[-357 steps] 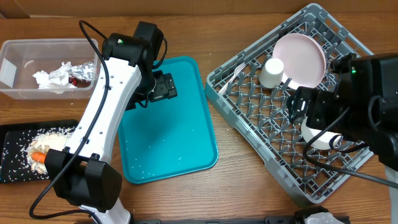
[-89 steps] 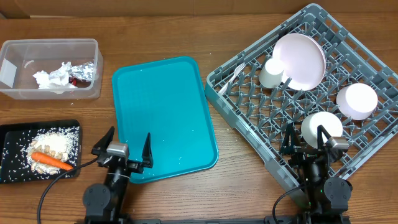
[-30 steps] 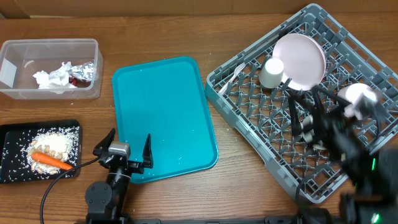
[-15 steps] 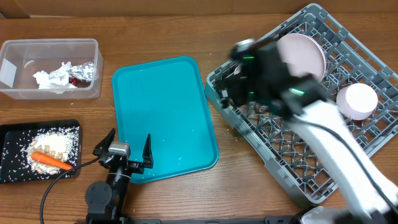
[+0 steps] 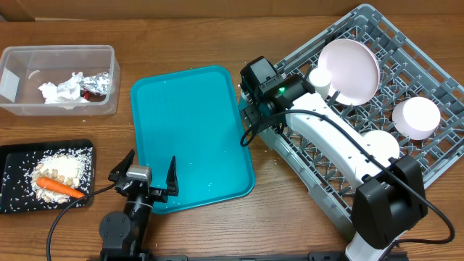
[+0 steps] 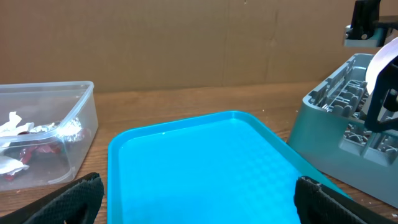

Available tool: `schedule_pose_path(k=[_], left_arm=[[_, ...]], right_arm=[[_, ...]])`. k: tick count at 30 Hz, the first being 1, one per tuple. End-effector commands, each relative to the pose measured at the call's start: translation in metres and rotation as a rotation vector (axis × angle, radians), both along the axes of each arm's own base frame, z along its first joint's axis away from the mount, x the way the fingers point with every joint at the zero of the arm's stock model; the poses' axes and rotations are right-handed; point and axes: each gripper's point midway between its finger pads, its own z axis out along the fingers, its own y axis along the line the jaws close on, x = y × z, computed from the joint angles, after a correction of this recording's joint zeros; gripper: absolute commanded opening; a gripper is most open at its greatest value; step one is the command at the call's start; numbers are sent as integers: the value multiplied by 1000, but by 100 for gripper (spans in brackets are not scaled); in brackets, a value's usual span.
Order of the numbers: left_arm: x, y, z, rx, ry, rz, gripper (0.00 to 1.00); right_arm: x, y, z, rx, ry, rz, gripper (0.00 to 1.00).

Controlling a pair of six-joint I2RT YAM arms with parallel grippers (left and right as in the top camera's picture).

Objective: Sort waste into correct bins and load items into the dishwasher rack

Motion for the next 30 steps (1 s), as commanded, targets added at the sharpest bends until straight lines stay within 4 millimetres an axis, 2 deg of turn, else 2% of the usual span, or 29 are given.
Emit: schedule_pose_path(k=[1,6,14,23,30], left_arm=[[0,5,0,19,-7,21,100],[0,5,0,19,-7,21,100],[0,5,0,19,-7,21,100],[0,5,0,19,-7,21,100],[0,5,0,19,-7,21,100]], right_arm=[[2,0,5,8,-16,-2,65],[-7,1,-11,20,27,7,64],[-16,1,-25,28,62,12,65],[-19,-2,-32,22,73,8,40],[1,-12,-29,55,29,-65,26]])
